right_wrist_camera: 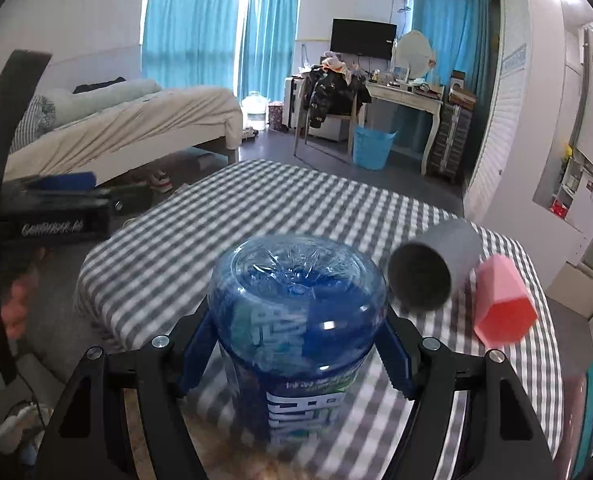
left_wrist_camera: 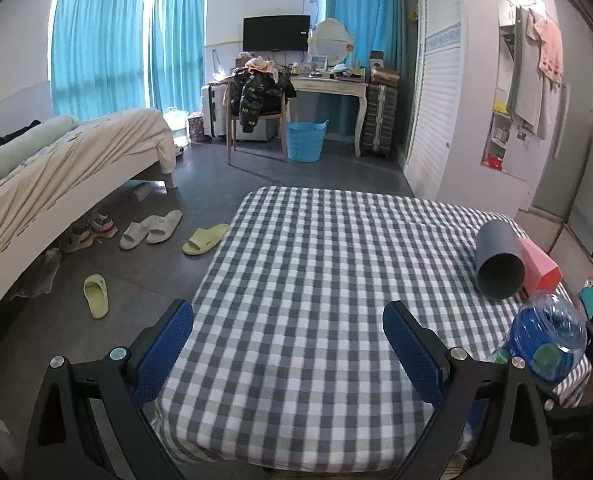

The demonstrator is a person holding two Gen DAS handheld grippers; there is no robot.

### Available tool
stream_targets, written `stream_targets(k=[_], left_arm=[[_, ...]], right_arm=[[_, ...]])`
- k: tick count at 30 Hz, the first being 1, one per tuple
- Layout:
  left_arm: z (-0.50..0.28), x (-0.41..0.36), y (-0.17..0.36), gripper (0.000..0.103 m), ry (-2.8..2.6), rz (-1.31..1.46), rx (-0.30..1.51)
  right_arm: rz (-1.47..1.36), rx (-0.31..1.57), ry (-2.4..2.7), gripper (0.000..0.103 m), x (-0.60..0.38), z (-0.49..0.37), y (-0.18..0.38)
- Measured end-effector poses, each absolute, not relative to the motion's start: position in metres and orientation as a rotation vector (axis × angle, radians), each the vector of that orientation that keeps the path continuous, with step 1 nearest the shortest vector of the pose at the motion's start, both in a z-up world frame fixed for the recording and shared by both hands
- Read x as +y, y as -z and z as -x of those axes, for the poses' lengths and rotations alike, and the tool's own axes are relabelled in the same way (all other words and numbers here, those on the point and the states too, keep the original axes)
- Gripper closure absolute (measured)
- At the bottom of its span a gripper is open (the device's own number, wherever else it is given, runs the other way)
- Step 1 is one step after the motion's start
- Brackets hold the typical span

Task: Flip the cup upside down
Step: 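Rotate the held bottle with the right tool so its base faces down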

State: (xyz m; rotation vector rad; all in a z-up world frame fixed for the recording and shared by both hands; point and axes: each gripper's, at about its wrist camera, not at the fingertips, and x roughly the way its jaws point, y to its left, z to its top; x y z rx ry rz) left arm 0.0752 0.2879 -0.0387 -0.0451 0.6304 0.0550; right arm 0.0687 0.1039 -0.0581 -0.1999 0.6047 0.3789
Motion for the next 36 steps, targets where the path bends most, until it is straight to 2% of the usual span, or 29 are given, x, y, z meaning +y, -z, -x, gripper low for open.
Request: stream_targets(k=[14, 16, 29, 36], left_arm=[[-0.062, 0.270, 0.033, 0.005, -0.061, 0.005, 0.632], [-0.063, 0.270, 0.034, 0.005, -0.066, 0.003, 0.634], [-0.083, 0.291, 0.044, 0.005, -0.105, 0.024, 0.660], [-0.090, 0.298, 0.053, 0.005, -0.116, 0.030, 0.684]], right_arm=[[0.086, 0.757, -0.401, 0.032, 0.085, -0.076, 0.089], [0.088, 0.748, -0.403, 0.035, 0.086, -0.075, 0.089], [0.087, 0.598, -0.382, 0.036, 0.101, -0.110, 0.053], [0.077, 0.628, -0.356, 0.036, 0.120, -0.145, 0.066]])
